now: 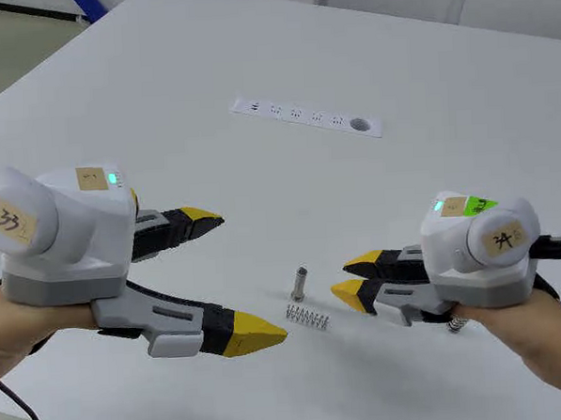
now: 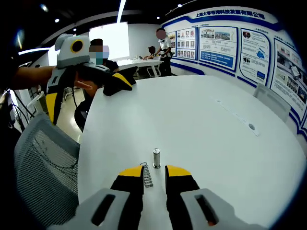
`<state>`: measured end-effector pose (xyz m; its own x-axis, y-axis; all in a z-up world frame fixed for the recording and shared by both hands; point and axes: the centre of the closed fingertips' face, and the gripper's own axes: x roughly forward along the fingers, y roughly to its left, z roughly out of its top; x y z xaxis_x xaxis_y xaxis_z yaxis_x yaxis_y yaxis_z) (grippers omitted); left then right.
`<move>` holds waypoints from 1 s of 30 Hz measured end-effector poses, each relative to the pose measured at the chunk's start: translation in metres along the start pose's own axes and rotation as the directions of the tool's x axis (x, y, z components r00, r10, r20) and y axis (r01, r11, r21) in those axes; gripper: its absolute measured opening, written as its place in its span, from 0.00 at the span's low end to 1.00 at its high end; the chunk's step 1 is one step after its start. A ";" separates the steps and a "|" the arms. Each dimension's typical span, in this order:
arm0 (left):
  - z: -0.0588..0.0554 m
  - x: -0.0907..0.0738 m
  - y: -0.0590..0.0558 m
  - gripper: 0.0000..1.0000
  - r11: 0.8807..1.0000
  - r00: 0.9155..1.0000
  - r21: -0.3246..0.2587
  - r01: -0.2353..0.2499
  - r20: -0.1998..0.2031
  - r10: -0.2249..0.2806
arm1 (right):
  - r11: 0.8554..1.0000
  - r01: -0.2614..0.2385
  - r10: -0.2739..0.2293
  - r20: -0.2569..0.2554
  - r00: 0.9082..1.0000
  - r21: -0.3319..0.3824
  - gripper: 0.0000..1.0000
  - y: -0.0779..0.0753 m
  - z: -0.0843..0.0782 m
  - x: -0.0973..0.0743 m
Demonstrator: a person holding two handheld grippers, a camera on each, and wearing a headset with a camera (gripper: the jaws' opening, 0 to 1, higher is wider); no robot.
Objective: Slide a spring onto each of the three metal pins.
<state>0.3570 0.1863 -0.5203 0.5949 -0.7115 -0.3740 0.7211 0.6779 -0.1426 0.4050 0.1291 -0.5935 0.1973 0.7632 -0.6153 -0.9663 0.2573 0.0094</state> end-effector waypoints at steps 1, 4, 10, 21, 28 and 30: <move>-0.001 -0.001 0.001 0.92 1.000 1.000 0.001 -0.004 -0.002 0.004 | 1.000 -0.008 0.008 -0.011 1.000 -0.007 0.18 0.003 -0.002 0.004; -0.003 -0.004 0.003 0.92 1.000 1.000 -0.003 -0.010 -0.003 0.010 | 0.999 -0.028 0.026 -0.050 0.998 -0.037 0.18 0.009 -0.012 0.012; -0.007 -0.007 0.007 0.92 1.000 1.000 -0.010 -0.019 -0.008 0.019 | 0.997 -0.043 0.038 -0.096 0.995 -0.060 0.18 0.014 -0.024 0.021; -0.011 -0.008 0.011 0.92 0.999 1.000 -0.023 -0.026 -0.005 0.026 | 0.996 -0.020 0.004 -0.171 0.985 -0.090 0.18 0.011 -0.041 0.039; -0.017 -0.009 0.014 0.91 0.999 0.999 -0.033 -0.030 -0.016 0.029 | 0.998 -0.006 -0.007 -0.210 0.978 -0.064 0.18 0.008 -0.052 0.043; -0.018 -0.009 0.013 0.91 0.999 0.999 -0.036 -0.029 -0.016 0.029 | 0.999 -0.005 -0.007 -0.215 0.977 -0.054 0.18 0.008 -0.054 0.043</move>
<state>0.3547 0.2053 -0.5354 0.6094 -0.6887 -0.3928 0.6903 0.7046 -0.1644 0.3972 0.1319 -0.6626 0.1639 0.6165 -0.7701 -0.9748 0.2211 -0.0305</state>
